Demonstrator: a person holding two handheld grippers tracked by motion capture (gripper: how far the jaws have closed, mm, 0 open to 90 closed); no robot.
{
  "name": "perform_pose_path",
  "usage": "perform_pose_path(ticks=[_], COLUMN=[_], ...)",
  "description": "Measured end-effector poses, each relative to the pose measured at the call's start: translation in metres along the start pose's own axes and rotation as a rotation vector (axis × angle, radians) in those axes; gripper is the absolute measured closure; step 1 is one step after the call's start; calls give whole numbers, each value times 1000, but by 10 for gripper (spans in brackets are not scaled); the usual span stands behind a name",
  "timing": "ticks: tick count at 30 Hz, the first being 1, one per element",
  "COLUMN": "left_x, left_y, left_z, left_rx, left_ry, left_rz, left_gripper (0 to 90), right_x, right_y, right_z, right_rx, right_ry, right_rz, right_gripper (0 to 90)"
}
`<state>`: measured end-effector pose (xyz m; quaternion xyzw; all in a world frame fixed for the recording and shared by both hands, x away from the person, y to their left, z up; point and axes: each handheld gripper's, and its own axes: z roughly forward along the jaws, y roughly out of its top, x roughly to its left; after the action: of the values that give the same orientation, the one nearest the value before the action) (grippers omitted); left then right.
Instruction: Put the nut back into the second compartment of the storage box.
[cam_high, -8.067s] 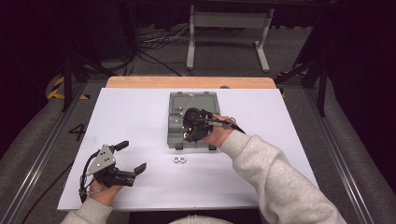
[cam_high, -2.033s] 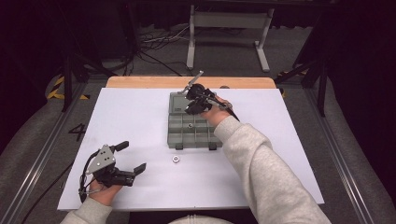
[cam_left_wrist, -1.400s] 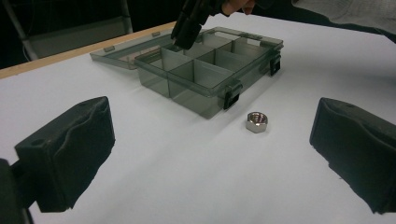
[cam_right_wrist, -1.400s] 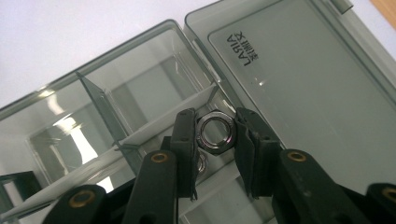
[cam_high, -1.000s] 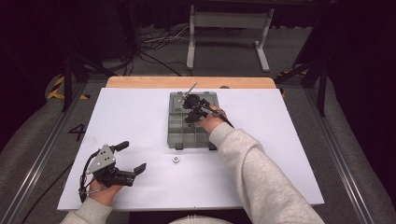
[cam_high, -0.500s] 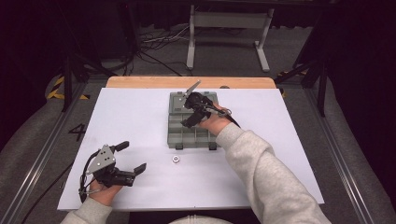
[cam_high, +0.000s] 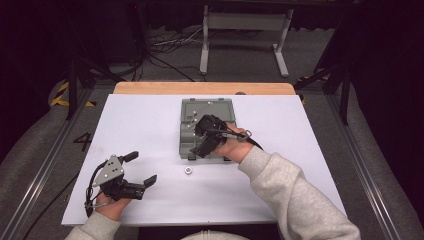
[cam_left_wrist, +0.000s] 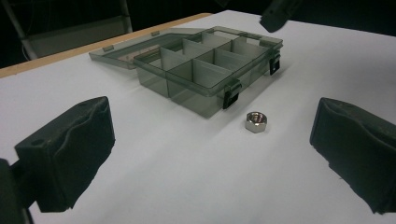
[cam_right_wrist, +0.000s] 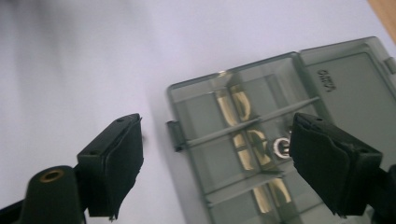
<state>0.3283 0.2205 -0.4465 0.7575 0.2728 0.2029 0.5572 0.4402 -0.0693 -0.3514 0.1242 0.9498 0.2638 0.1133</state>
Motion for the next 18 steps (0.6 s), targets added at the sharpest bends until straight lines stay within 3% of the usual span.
perform_pose_path(ticks=[4, 18], left_x=[0, 0], left_y=[0, 0], left_z=[0, -1], left_rx=[1, 0], left_ry=[0, 4], left_rz=[1, -2], left_gripper=[7, 8], right_x=[15, 37], right_y=[0, -4], right_z=[2, 25], right_rx=[8, 73], right_ry=[35, 91], right_rz=[-39, -78], right_gripper=[177, 194])
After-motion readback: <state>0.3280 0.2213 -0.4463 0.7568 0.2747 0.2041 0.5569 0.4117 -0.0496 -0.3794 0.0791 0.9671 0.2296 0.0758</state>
